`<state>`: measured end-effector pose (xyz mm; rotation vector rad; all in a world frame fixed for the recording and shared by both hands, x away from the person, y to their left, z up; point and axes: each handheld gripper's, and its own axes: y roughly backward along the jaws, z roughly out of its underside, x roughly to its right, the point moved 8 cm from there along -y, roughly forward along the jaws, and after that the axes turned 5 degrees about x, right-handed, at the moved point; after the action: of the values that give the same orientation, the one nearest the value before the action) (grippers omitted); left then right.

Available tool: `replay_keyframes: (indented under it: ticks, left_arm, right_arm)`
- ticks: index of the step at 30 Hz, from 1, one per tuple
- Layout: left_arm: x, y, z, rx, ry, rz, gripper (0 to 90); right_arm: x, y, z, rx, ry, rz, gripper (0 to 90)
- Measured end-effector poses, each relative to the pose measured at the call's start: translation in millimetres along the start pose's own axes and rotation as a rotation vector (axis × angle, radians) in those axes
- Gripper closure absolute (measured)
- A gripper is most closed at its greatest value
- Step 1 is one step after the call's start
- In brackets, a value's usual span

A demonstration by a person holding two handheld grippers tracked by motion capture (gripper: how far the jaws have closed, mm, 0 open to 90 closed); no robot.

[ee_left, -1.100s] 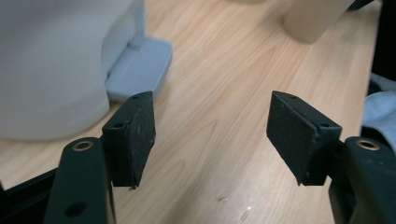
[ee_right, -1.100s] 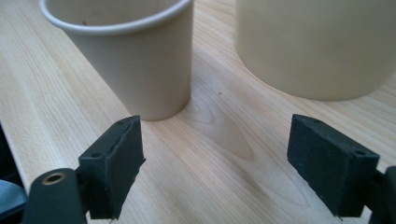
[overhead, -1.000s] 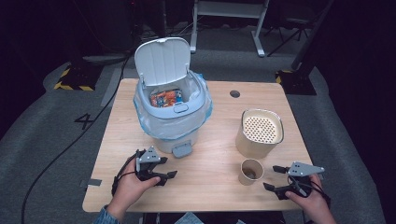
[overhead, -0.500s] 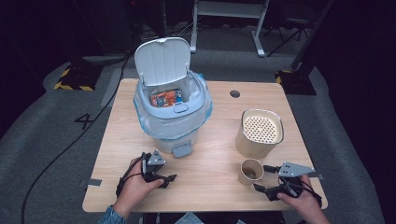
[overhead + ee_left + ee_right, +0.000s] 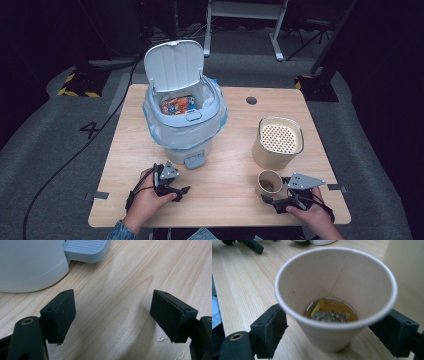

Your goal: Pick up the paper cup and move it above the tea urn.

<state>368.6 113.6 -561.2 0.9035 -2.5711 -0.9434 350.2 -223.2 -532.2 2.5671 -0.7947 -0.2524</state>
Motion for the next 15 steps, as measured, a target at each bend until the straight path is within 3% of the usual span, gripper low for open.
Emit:
replay_keyframes:
  ticks: [6, 12, 15]
  left_arm:
    - [0.1, -0.1, 0.0, 0.001, 0.003, -0.002, 20.7]
    - [0.1, -0.2, 0.0, 0.001, 0.003, -0.003, 20.7]
    - [0.0, -0.2, -0.1, 0.002, 0.003, -0.003, 20.7]
  right_arm:
    - [-0.4, -6.0, -5.6, 0.028, 0.0, 0.011, 26.6]
    - [1.4, -4.2, -7.2, 0.025, 0.001, 0.004, 28.8]
    - [3.8, 3.2, -14.7, 0.05, 0.007, 0.008, 29.5]
